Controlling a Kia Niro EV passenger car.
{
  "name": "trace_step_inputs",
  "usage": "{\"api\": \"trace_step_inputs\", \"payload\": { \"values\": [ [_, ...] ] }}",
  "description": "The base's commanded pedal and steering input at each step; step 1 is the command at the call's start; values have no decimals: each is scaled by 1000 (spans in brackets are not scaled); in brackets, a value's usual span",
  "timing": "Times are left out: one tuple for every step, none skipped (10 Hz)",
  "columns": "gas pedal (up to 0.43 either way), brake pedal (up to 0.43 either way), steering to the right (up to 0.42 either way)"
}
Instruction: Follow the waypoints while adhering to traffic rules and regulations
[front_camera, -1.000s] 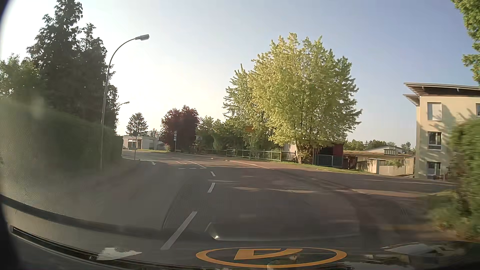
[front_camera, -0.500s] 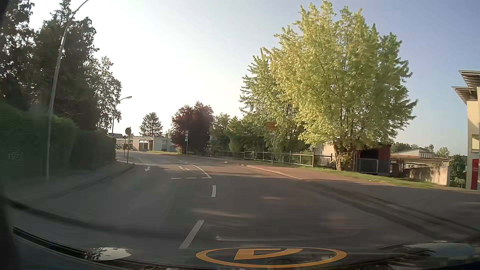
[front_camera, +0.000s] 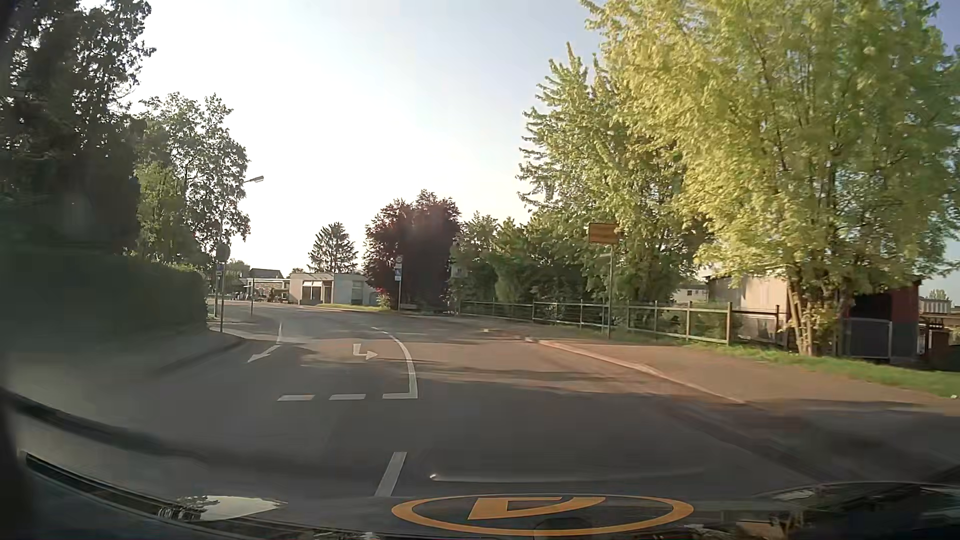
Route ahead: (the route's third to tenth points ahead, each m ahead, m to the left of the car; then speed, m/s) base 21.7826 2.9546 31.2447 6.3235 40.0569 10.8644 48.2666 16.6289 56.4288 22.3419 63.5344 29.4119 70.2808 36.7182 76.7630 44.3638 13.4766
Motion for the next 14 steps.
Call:
{"api": "trace_step_inputs", "payload": {
  "values": [
    [118,0,-57],
    [118,0,-57],
    [118,0,-58],
    [118,0,-58],
    [118,0,-58],
    [118,0,-58],
    [118,0,-58],
    [118,0,-58],
    [130,0,-59],
    [130,0,-60],
    [130,0,-62],
    [130,0,-64],
    [130,0,-64],
    [130,0,-65]
  ]
}}
